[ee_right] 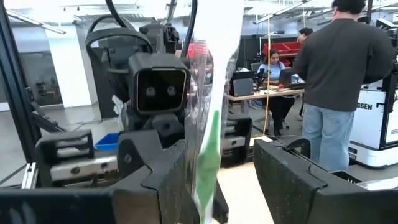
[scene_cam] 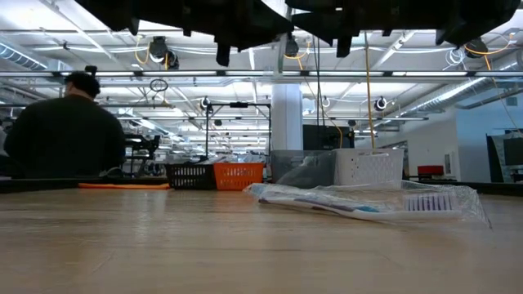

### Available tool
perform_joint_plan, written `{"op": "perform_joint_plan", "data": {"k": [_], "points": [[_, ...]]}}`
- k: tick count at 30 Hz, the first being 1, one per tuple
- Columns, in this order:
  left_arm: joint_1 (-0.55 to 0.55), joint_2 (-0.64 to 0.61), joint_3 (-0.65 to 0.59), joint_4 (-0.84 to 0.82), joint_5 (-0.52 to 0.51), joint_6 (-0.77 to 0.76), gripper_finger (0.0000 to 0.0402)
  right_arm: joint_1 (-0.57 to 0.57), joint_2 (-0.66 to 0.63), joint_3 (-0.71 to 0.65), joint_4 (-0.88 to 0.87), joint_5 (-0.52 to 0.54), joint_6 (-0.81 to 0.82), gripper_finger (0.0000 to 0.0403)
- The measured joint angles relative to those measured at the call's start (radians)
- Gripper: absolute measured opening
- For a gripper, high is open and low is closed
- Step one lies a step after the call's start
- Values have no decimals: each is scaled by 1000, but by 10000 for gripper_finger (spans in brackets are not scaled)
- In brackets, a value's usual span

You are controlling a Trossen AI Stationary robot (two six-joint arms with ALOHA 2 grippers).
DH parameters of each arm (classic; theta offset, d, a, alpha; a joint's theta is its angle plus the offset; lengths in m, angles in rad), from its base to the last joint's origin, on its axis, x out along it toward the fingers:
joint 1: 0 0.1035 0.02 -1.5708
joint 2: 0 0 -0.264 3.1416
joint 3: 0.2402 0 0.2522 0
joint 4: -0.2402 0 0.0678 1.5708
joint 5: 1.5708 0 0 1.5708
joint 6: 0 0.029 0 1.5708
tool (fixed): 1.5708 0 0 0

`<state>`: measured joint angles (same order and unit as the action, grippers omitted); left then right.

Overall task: Pick & Place Toothbrushes
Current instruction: Put the green toothbrush into the gray bin

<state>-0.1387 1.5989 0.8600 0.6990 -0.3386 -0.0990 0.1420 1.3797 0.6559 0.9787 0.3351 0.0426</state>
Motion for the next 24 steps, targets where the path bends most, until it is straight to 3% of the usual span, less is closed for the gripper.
{"op": "perform_joint_plan", "data": {"k": [9, 13, 18, 24], "points": [[10, 19, 0, 6, 1, -4, 32, -5, 11, 0, 14, 0, 1, 163], [11, 19, 0, 9, 0, -3, 37, -5, 11, 0, 11, 0, -1, 119], [12, 19, 0, 7, -2, -7, 56, -5, 11, 0, 12, -4, -19, 28], [12, 19, 0, 4, -2, -7, 59, -5, 11, 0, 12, -3, -17, 19]]}}
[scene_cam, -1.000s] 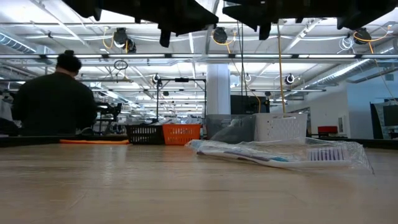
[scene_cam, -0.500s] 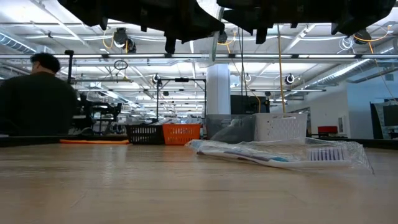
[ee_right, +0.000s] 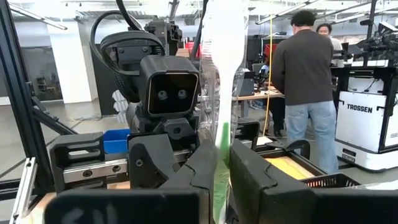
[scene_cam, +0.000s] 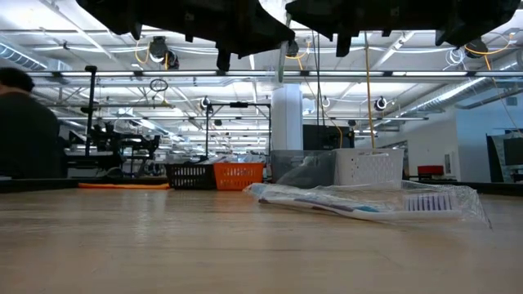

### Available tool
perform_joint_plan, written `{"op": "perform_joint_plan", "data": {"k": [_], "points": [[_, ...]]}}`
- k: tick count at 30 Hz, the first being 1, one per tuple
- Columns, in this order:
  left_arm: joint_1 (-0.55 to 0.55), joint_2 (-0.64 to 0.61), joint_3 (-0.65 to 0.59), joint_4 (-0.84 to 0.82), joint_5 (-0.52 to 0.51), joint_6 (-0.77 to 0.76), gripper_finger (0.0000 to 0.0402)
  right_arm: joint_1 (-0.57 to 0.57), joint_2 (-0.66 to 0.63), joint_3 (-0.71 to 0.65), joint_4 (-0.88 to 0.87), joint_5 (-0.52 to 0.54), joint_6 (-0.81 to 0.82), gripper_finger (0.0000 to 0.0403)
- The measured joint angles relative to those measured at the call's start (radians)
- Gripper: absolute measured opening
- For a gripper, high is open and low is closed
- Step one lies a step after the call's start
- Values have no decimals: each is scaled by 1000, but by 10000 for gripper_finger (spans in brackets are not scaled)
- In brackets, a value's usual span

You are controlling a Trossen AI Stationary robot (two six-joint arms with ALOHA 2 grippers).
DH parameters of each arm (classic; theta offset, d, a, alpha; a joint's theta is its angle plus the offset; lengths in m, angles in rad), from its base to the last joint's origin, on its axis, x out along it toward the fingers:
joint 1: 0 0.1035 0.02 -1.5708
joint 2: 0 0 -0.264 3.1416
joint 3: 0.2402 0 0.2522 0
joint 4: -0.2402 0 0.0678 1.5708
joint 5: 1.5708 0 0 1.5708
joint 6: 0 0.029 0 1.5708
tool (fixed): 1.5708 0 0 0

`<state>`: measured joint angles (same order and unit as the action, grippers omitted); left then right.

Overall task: Pick & Place Toothbrushes
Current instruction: Put the green toothbrush into the gray bin

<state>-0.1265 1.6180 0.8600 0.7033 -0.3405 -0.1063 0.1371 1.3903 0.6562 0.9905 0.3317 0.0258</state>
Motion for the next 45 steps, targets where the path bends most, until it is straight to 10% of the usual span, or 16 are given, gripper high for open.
{"op": "perform_joint_plan", "data": {"k": [9, 26, 45], "points": [[0, 0, 0, -13, -10, 41, 75, 0, 0, 0, -11, 5, -23, 19], [7, -1, 0, -109, -223, 111, 260, -45, -11, 0, -107, 86, -36, 19], [-68, -1, -1, -230, -263, 12, 269, -321, -7, 0, -118, 85, 98, 19]]}}
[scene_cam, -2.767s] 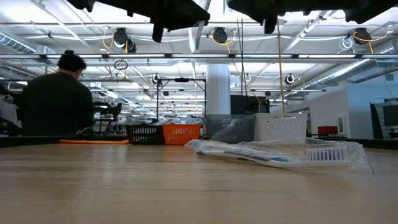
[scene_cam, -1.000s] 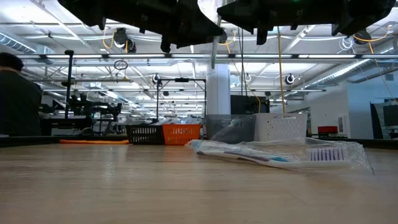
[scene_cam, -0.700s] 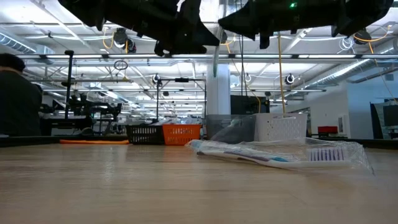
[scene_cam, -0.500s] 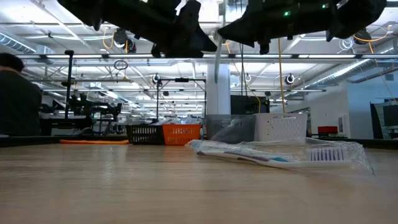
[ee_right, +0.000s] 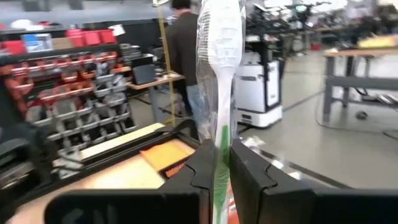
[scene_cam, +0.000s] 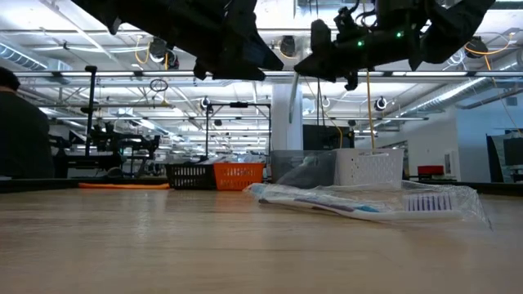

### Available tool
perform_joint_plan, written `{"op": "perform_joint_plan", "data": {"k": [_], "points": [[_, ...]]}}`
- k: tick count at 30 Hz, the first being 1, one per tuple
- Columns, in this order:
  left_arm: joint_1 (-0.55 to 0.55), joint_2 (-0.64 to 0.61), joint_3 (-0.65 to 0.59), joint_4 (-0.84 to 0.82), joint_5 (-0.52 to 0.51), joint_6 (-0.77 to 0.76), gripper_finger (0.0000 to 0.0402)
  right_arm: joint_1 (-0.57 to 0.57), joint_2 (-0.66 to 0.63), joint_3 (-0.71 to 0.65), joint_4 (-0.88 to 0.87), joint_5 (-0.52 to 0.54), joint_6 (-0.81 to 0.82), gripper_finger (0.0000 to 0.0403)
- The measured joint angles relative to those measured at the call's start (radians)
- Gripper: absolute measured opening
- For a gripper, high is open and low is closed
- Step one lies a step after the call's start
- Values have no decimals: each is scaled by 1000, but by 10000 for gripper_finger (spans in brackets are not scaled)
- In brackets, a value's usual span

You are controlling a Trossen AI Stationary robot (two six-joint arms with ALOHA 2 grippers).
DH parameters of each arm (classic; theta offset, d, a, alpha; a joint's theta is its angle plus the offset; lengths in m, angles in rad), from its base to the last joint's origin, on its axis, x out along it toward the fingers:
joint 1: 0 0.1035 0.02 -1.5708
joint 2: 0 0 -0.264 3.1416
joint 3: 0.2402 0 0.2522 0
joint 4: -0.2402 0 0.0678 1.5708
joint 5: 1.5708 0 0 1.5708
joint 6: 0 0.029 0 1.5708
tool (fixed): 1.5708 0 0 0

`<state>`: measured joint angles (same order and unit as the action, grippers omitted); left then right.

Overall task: Pick & Place Toothbrushes
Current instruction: Put the green toothbrush into the gray bin

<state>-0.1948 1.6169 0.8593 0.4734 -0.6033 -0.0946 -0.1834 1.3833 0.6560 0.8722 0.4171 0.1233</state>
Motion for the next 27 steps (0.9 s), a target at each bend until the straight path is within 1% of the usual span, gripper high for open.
{"op": "perform_joint_plan", "data": {"k": [8, 13, 17, 24, 27], "points": [[-17, 0, 0, -30, 1, -78, 269, -112, 30, 0, -9, -2, 88, 19], [-21, 0, 0, -32, 2, -103, 269, -180, 117, 0, 35, -4, 162, 19], [-21, 0, 0, -36, 3, -104, 269, -231, 182, -1, 118, -84, 249, 19], [-21, 0, 0, -39, 28, -121, 269, -277, 267, 1, 135, -87, 334, 19], [-21, 0, 0, -46, 29, -121, 269, -284, 307, 0, 162, -131, 382, 19]]}}
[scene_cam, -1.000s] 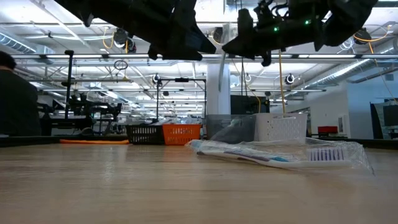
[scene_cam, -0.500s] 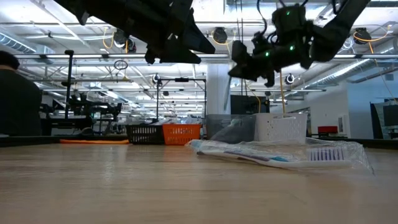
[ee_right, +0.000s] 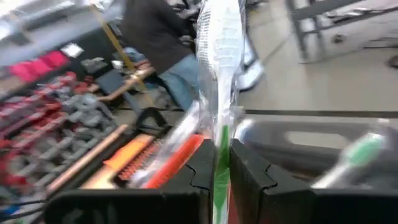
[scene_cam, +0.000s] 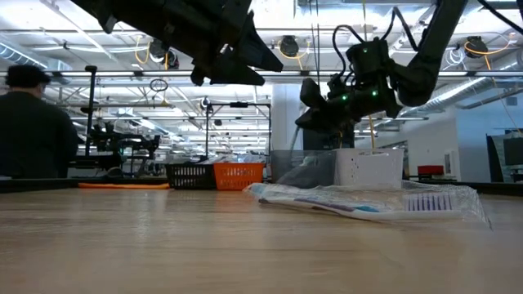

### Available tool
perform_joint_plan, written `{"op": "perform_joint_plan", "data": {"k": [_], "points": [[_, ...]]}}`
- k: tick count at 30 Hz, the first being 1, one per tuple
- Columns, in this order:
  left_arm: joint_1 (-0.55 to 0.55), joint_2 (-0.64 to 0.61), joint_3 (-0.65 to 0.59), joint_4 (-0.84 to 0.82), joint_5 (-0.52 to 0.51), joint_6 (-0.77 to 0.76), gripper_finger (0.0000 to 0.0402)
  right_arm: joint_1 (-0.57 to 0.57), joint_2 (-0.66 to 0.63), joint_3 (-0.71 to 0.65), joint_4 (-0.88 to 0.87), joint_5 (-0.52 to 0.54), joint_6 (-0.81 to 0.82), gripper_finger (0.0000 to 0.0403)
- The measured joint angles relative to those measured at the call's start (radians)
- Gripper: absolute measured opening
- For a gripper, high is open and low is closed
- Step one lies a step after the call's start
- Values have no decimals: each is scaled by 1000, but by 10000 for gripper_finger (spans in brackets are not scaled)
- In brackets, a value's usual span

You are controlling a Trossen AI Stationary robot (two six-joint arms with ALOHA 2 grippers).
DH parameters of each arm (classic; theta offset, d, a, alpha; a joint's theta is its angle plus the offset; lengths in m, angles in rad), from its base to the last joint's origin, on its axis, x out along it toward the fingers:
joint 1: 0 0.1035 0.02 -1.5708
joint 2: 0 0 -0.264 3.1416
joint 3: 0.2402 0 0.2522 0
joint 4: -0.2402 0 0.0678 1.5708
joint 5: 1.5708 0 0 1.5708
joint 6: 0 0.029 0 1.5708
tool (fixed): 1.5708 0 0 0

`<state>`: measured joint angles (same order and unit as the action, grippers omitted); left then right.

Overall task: Pick & Place Toothbrushes
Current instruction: Put the green toothbrush into the gray bin

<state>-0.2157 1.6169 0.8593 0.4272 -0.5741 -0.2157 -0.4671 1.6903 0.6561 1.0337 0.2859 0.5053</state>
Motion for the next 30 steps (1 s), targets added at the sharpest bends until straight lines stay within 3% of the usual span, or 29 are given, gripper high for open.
{"op": "perform_joint_plan", "data": {"k": [18, 30], "points": [[0, 0, 0, -14, 0, -1, 269, 3, 48, 0, 18, -33, 32, 26], [0, 0, 0, -14, 0, -1, 269, 5, 48, 0, 11, -56, 13, 84]]}}
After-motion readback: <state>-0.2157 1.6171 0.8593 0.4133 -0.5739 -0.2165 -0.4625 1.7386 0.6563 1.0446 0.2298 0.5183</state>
